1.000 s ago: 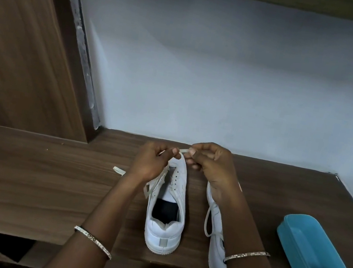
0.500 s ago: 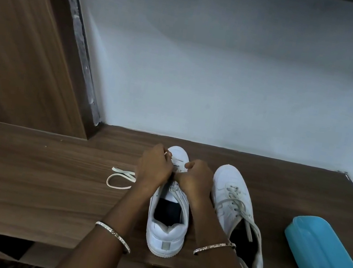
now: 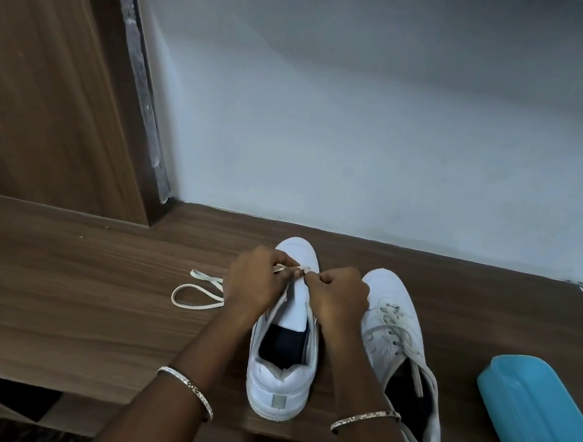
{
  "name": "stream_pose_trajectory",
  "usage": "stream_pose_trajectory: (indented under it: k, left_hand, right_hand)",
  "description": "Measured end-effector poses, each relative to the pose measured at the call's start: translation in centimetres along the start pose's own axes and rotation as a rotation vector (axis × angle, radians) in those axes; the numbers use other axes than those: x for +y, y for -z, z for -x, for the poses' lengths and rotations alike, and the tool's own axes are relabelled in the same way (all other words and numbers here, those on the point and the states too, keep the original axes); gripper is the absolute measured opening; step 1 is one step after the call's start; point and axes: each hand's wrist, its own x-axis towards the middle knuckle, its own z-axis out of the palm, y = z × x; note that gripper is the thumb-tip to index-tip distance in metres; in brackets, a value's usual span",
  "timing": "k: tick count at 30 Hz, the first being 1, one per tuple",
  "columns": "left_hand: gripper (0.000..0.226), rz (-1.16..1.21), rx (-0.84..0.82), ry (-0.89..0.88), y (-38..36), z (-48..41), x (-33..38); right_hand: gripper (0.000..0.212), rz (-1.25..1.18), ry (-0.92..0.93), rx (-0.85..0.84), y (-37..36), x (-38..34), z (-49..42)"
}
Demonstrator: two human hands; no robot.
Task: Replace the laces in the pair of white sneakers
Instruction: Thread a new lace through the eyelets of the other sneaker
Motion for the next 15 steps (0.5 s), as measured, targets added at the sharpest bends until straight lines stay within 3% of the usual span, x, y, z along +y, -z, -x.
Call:
stream_pose_trajectory:
  k: [6, 15]
  left_hand:
    - [0.011, 0.146, 0.107, 0.071, -0.4, 0.5, 0.0]
    - [0.013, 0.063, -0.017, -0.119, -0.6, 0.0, -0.6]
  right_hand:
    - [0.017, -0.128, -0.049, -0.044, 0.5, 0.6, 0.1]
    - [0.014, -0.202, -0.065, -0.039, 0.6, 1.2, -0.1]
